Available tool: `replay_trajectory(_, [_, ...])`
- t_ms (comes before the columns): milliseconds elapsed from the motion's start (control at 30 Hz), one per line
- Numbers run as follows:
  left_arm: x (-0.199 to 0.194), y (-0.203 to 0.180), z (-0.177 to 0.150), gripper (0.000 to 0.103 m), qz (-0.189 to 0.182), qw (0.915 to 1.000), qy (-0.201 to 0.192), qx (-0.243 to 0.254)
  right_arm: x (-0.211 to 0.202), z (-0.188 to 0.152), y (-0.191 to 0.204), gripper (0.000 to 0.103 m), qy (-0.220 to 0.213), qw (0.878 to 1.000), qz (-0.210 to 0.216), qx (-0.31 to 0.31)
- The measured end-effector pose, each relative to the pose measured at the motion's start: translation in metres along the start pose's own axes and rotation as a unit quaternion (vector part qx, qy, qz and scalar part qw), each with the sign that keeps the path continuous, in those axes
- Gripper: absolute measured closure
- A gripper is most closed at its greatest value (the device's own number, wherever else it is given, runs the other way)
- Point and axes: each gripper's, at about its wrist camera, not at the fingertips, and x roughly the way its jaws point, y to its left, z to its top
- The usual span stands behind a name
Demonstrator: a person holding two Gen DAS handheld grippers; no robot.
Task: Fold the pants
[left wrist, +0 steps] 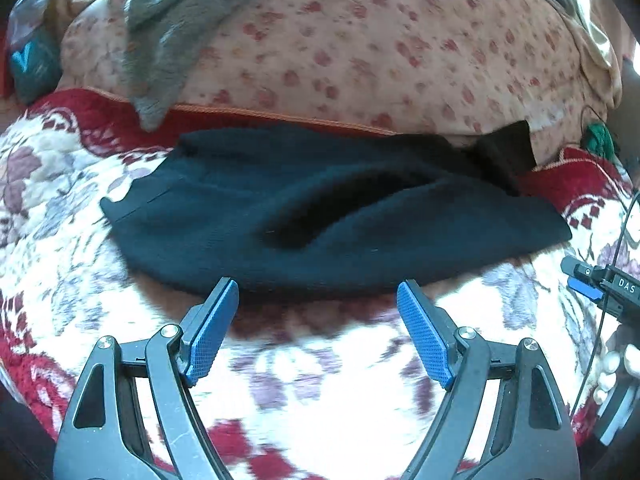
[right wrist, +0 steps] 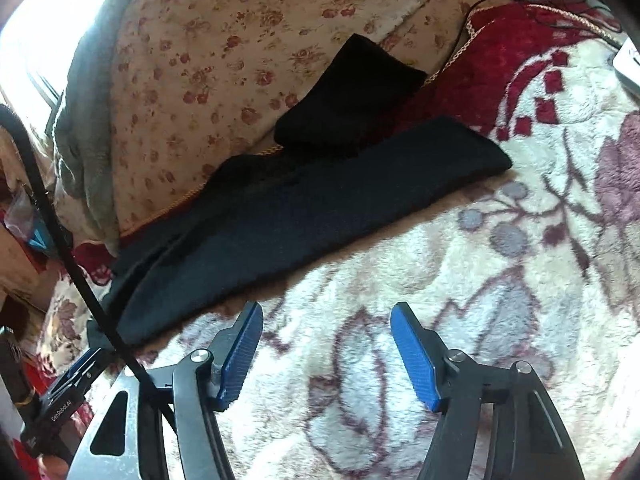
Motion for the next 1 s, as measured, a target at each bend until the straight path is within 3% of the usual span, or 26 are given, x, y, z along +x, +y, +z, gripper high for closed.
replay_trajectory(233, [0.007, 0.034, -0.012, 0.02, -0.025, 0.9974, 0.036, -0.058, 0.008, 0.005, -0.002, 0.038, 0.005, 1.0, 0.011, 0.026])
replay_trajectory(533, [0.021, 0.042, 0.002, 0.021, -0.033, 0.9941, 0.024, -0.101, 0.012, 0.013, -0.014, 0.038, 0.002, 0.999, 0.022, 0.047])
replay_trajectory(800, [0.043, 0.04, 0.016, 0.021, -0.037, 0.9902, 0.037, -0.129, 0.033, 0.036, -0.025, 0.038, -0.001, 0.997, 0.031, 0.066])
replay_trajectory(1000, [0.054, 0.042, 0.024, 0.021, -0.036, 0.9894, 0.039, -0.135, 0.051, 0.051, -0.043, 0.04, -0.022, 0.991, 0.068, 0.114])
